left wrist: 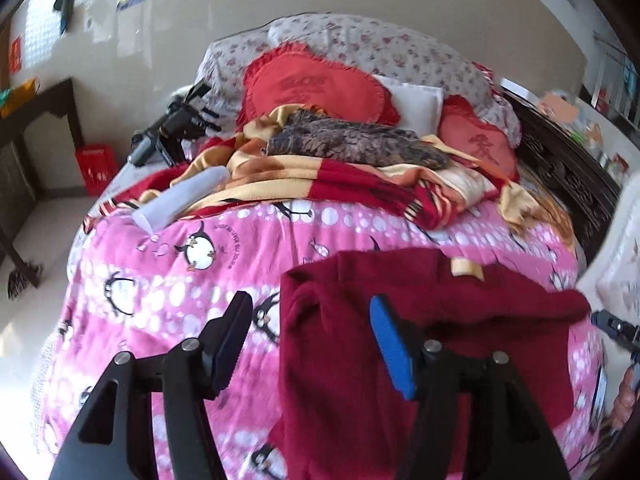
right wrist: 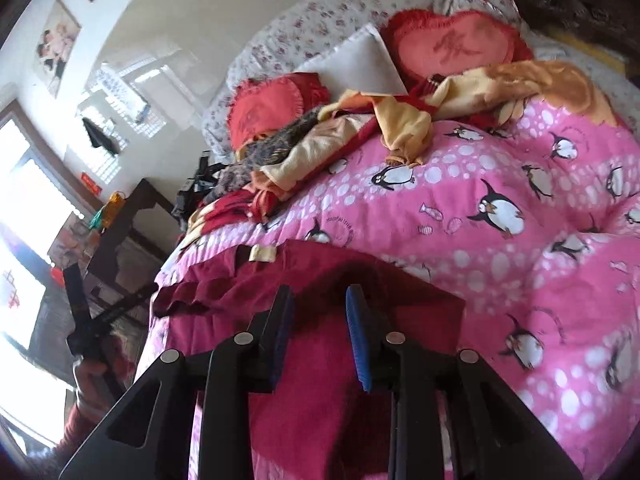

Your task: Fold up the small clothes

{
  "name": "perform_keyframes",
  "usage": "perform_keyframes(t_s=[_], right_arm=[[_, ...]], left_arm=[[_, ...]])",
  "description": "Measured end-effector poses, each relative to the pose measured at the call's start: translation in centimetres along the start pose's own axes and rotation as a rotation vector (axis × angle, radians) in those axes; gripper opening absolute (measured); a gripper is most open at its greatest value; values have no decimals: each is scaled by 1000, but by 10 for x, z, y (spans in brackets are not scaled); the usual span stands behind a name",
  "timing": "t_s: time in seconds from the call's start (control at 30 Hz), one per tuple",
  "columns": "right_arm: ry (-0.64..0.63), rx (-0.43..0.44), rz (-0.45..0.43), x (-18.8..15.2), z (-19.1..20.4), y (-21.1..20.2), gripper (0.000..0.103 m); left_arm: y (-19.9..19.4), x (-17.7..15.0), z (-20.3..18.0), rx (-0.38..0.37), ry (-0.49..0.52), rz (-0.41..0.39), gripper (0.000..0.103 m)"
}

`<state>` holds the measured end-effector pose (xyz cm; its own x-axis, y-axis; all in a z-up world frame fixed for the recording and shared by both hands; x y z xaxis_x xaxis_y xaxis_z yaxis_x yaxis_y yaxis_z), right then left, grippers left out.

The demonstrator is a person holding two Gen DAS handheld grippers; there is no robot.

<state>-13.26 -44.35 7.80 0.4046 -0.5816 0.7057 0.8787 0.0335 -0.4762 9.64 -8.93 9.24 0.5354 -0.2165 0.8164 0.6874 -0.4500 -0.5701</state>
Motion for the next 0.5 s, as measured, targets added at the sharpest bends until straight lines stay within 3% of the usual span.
perform_keyframes(t_s=[0.13, 0.3, 0.4, 0.5], right_arm=[[-104, 43, 51, -29, 20, -6, 2], [-222, 0, 127, -49, 38, 36, 2], [-233, -21, 108, -36, 44, 60, 2], [-203, -82, 28, -4, 42, 79, 2]], left_arm=[[-18, -27, -15, -19, 107, 10, 65], [11, -60, -45, -54, 190, 138, 64], [38, -53, -52, -40, 180, 150, 64], [59, -30, -43, -27, 86, 134, 65]])
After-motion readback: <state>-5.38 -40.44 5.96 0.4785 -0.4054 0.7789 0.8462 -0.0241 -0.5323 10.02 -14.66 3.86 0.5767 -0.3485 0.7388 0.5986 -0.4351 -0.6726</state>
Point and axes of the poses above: each gripper's, at about its wrist camera, not at the fingertips, and y roughly the way its jaws point, z to its left, x to its top, the point moved 4 cm from there along y, roughly the way its jaws point, and after that the axes turned 11 degrees about -z, right-handed, at the moved point
